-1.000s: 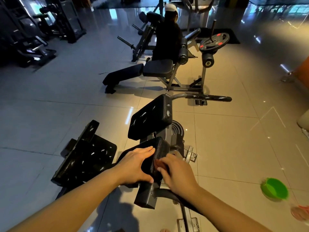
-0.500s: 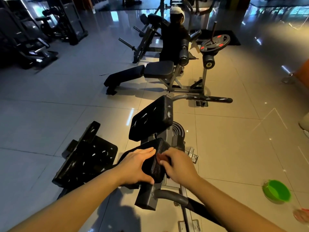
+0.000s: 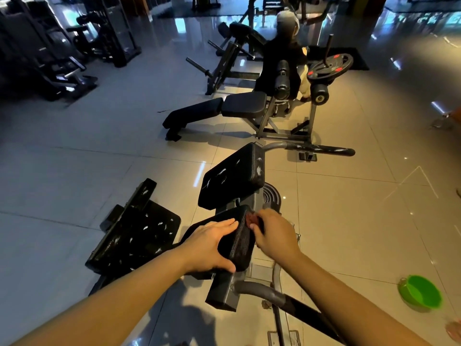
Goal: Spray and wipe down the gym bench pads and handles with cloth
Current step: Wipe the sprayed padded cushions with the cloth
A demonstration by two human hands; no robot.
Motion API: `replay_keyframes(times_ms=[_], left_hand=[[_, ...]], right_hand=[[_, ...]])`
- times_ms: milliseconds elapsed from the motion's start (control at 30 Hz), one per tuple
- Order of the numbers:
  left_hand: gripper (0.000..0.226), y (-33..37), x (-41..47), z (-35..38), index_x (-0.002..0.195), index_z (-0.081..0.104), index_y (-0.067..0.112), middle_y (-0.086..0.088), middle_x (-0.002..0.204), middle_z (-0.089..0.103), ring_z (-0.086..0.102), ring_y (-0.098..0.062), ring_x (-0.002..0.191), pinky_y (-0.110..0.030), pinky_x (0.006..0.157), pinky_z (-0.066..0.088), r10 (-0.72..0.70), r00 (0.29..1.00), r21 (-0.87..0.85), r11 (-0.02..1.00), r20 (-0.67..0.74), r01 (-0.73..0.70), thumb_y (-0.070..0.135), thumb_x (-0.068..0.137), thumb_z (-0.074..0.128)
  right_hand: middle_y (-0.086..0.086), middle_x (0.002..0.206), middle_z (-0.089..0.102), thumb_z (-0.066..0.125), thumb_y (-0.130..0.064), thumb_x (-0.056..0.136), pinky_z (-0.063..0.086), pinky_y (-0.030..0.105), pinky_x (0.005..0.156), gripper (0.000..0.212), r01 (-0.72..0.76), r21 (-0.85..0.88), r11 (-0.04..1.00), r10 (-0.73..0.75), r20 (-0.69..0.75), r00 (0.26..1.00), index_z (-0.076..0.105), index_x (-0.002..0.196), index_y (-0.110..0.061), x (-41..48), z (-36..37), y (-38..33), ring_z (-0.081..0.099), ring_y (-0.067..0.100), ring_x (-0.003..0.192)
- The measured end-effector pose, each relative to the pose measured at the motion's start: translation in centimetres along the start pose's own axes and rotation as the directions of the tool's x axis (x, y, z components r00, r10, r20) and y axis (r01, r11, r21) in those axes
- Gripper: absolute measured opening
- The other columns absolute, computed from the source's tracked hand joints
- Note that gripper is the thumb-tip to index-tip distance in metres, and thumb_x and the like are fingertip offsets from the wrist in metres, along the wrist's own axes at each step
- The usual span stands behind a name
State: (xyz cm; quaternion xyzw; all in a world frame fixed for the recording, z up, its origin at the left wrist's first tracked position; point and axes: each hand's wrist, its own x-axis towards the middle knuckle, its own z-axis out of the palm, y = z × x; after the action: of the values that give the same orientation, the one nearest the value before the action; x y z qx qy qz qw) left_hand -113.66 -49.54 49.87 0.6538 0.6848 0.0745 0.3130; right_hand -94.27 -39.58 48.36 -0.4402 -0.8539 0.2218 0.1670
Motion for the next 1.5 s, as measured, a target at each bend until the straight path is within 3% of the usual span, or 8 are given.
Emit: replay_keyframes(times_ms=[333, 500, 667, 767, 867, 1067, 1267, 1500], left_hand=[[0.113, -0.5, 0.0, 0.6, 0.161, 0.018, 0.039, 0.023, 0.167, 0.016, 0.012, -0.009, 0.153, -0.044, 0.127, 0.017, 0.010, 1.000, -0.020, 1.000, -0.027, -0.011, 0.057, 0.071, 0.085], [0.114, -0.7, 0.0, 0.3, 0.162, 0.018, 0.037, 0.022, 0.166, 0.016, 0.013, -0.010, 0.153, -0.046, 0.127, 0.019, 0.010, 1.000, -0.021, 1.000, -0.001, -0.010, 0.059, 0.072, 0.083], [0.112, -0.8, 0.0, 0.5, 0.162, 0.018, 0.035, 0.020, 0.167, 0.017, 0.014, -0.010, 0.153, -0.045, 0.127, 0.017, 0.037, 0.999, -0.039, 0.999, -0.009, -0.038, 0.060, 0.073, 0.082], [0.114, -1.3, 0.1, 0.8, 0.162, 0.017, 0.037, 0.021, 0.167, 0.016, 0.014, -0.010, 0.153, -0.046, 0.127, 0.017, 0.034, 0.999, -0.042, 0.999, -0.007, -0.034, 0.064, 0.071, 0.080], [0.113, -1.3, 0.0, 0.9, 0.162, 0.015, 0.038, 0.021, 0.167, 0.015, 0.013, -0.011, 0.153, -0.045, 0.127, 0.016, 0.039, 0.999, -0.048, 0.998, -0.004, -0.039, 0.063, 0.073, 0.080], [0.116, -1.8, 0.1, 1.1, 0.161, 0.011, 0.042, 0.024, 0.166, 0.013, 0.013, -0.012, 0.154, -0.052, 0.125, 0.021, 0.021, 1.000, -0.050, 0.999, 0.019, -0.020, 0.072, 0.069, 0.073], [0.115, -2.2, 0.2, 1.4, 0.160, 0.011, 0.045, 0.025, 0.165, 0.014, 0.014, -0.013, 0.153, -0.052, 0.125, 0.023, 0.020, 1.000, -0.062, 0.998, 0.011, -0.019, 0.077, 0.066, 0.069], [0.115, -2.4, 0.1, 1.6, 0.160, 0.014, 0.046, 0.028, 0.165, 0.013, 0.011, -0.012, 0.154, -0.051, 0.126, 0.019, 0.026, 1.000, -0.068, 0.997, -0.011, -0.027, 0.079, 0.064, 0.068]], right_hand=[[-0.018, 0.104, 0.061, 0.060, -0.040, 0.096, 0.047, 0.020, 0.079, 0.021, 0.057, 0.139, 0.989, -0.073, 0.111, 0.991, 0.065, 0.115, -0.034, -7.3, 0.0, -2.6, 0.056, 0.004, 0.092], [-0.007, 0.091, 0.065, 0.065, -0.030, 0.096, 0.041, 0.029, 0.065, 0.010, -0.175, 0.161, 0.971, 0.172, 0.034, 0.985, 0.068, 0.099, -0.021, 0.1, -0.2, -0.7, 0.058, 0.015, 0.081], [0.018, 0.097, 0.072, 0.067, -0.014, 0.094, 0.057, 0.057, 0.089, 0.006, -0.421, 0.680, 0.600, 0.415, 0.185, 0.891, 0.070, 0.097, -0.011, 1.6, -1.9, 1.6, 0.069, 0.038, 0.094], [0.018, 0.110, 0.072, 0.065, -0.017, 0.098, 0.060, 0.051, 0.090, 0.016, -0.449, 0.826, 0.340, 0.451, 0.276, 0.849, 0.068, 0.112, -0.010, 1.2, -3.3, 1.8, 0.071, 0.034, 0.101], [0.015, 0.111, 0.071, 0.063, -0.013, 0.098, 0.060, 0.038, 0.077, 0.021, -0.389, 0.892, 0.230, 0.458, 0.254, 0.852, 0.065, 0.118, -0.005, 1.6, -3.8, 1.3, 0.069, 0.030, 0.101], [0.011, 0.096, 0.070, 0.066, -0.001, 0.091, 0.056, 0.028, 0.070, 0.011, -0.298, 0.743, 0.599, 0.397, 0.047, 0.917, 0.063, 0.099, -0.008, 1.5, -1.5, 0.4, 0.070, 0.029, 0.094], [0.002, 0.078, 0.060, 0.081, -0.029, 0.081, 0.051, 0.035, 0.066, 0.029, -0.217, 0.536, 0.816, 0.310, -0.090, 0.946, 0.053, 0.080, -0.023, 2.1, -0.6, -1.0, 0.060, 0.017, 0.075], [-0.010, 0.084, 0.063, 0.072, -0.017, 0.091, 0.052, 0.026, 0.064, 0.021, -0.068, 0.453, 0.889, 0.076, 0.001, 0.997, 0.056, 0.092, -0.030, -4.5, -0.7, -2.2, 0.062, 0.009, 0.079]])
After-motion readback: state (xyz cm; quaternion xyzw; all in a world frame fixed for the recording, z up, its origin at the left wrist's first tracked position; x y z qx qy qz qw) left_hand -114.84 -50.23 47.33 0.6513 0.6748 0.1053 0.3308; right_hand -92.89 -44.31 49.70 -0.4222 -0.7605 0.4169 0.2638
